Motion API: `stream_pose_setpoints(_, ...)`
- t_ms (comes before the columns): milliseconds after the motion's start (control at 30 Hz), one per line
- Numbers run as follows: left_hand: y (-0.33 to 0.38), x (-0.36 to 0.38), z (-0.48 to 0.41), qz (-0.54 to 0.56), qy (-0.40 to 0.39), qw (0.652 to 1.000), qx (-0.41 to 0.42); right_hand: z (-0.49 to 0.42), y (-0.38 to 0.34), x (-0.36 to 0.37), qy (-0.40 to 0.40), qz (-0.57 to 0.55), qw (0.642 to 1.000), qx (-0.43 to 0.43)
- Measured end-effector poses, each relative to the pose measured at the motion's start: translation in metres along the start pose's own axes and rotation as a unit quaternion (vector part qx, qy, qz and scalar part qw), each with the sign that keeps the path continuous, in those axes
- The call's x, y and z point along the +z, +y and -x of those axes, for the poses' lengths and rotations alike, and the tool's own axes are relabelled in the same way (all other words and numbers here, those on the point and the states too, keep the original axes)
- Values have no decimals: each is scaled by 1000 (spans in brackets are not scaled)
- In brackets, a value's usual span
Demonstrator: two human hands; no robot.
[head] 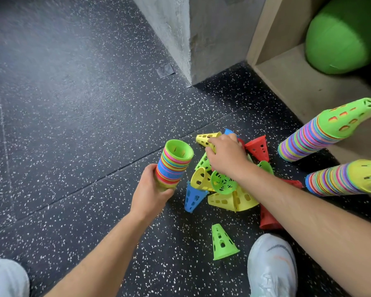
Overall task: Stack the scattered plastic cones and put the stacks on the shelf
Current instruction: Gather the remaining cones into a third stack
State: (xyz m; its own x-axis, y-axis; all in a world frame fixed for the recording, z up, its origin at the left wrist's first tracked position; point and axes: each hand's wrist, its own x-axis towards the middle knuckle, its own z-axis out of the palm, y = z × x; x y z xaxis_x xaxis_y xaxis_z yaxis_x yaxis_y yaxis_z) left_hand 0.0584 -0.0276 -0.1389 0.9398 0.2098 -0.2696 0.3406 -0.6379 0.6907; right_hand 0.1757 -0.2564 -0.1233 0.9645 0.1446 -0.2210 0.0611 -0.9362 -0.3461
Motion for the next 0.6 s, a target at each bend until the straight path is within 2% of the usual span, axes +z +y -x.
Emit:
stream_pose_setpoints(133, -1, 3, -4, 3, -2, 1000, 1, -7, 2, 1, 0, -1, 1000, -15)
stream_pose_setpoints(267, -4, 4, -6, 4, -1, 1000, -1, -9, 1, -7, 47, -111, 991, -51)
stream_pose_setpoints(600, -14, -4, 9, -4, 1, 1000, -1, 32, -34, -50, 208, -256, 928, -174)
